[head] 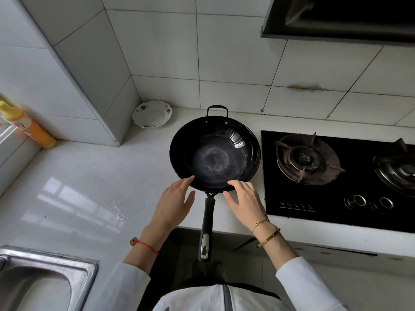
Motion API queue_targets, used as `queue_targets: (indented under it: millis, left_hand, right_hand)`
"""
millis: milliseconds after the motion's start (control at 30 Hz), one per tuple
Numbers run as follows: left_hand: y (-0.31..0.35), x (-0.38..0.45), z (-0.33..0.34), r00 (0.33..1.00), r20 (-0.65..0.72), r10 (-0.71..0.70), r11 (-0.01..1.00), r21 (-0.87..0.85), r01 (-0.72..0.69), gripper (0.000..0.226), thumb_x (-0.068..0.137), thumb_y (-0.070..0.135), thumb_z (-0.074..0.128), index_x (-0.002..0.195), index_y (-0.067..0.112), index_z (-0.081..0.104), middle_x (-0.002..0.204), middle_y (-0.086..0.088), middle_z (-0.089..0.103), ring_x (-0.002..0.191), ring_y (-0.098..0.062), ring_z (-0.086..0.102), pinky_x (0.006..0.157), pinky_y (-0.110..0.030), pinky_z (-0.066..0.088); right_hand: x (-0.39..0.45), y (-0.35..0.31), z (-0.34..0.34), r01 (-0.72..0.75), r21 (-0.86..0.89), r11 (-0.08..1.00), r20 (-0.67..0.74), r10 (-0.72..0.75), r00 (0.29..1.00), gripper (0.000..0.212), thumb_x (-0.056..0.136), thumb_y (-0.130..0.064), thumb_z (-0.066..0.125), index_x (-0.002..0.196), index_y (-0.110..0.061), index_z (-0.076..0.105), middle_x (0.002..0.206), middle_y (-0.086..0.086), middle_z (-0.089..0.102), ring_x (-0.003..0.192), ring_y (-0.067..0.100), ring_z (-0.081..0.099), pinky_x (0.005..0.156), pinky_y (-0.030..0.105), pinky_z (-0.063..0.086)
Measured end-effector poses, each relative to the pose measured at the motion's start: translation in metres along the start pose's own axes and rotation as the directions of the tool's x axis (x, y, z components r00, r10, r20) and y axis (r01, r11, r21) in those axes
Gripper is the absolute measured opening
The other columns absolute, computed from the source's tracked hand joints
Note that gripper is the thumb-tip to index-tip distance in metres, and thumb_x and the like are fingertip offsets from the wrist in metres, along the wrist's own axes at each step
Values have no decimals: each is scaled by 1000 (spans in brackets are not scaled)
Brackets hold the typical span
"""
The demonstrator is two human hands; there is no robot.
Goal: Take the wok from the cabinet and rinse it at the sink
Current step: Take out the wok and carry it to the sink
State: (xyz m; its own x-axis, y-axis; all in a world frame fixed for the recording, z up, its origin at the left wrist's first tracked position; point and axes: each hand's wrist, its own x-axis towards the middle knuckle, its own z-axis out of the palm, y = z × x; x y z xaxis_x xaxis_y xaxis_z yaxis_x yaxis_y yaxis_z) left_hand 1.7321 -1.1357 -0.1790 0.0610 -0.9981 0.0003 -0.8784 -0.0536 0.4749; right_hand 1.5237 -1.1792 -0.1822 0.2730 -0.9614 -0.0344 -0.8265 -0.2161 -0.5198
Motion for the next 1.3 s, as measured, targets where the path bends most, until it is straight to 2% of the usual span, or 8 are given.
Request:
queue_targets:
  millis: [267, 533, 800, 1167, 1300]
  left_hand:
    - [14, -32, 15, 995, 8, -95, 994, 47, 95, 49, 100, 34, 44, 147, 22, 37, 147, 0, 48, 136, -20, 44, 114, -37, 34]
    - [22, -48, 18, 985, 2, -174, 984, 41, 174, 49, 99, 36, 43, 147, 25, 37, 147, 0, 47, 136, -21, 43, 114, -40, 35]
    - [21, -52, 10, 989, -11, -147, 988, 39, 148, 48, 100, 34, 43, 147, 23, 38, 147, 0, 47, 136, -20, 43, 114, -38, 34]
    - [1, -57, 1, 994, 44, -99, 993, 62, 96, 49, 100, 36, 41, 147, 24, 36, 148, 0, 46, 137, -20, 42, 115, -39, 33]
    - [-2, -52, 1, 995, 59, -83, 995, 59, 80, 48, 100, 36, 41, 147, 25, 37, 148, 0, 46, 137, -21, 42, 115, -39, 33]
  right_hand:
    - [-27, 22, 0, -1, -16, 1000, -12, 1, 1000, 42, 97, -36, 48, 134, -17, 52, 132, 0, 57, 128, 17, 43, 103, 30, 38]
    - [-39, 29, -2, 16, 5, 1000, 9, -16, 1000, 42, 97, -38, 48, 132, -15, 52, 130, 3, 58, 126, 19, 45, 102, 31, 40]
    - [-47, 22, 5, -24, -3, 1000, 11, 24, 1000, 42, 97, -38, 47, 131, -15, 54, 132, 3, 57, 127, 19, 44, 102, 29, 39]
    - [-54, -4, 20, -79, 29, 996, -16, 79, 997, 40, 97, -37, 47, 130, -14, 53, 131, 3, 58, 127, 19, 44, 101, 33, 42]
    - [-56, -13, 24, -93, 13, 996, -19, 93, 995, 41, 97, -39, 47, 131, -15, 52, 131, 2, 58, 127, 18, 43, 99, 30, 40]
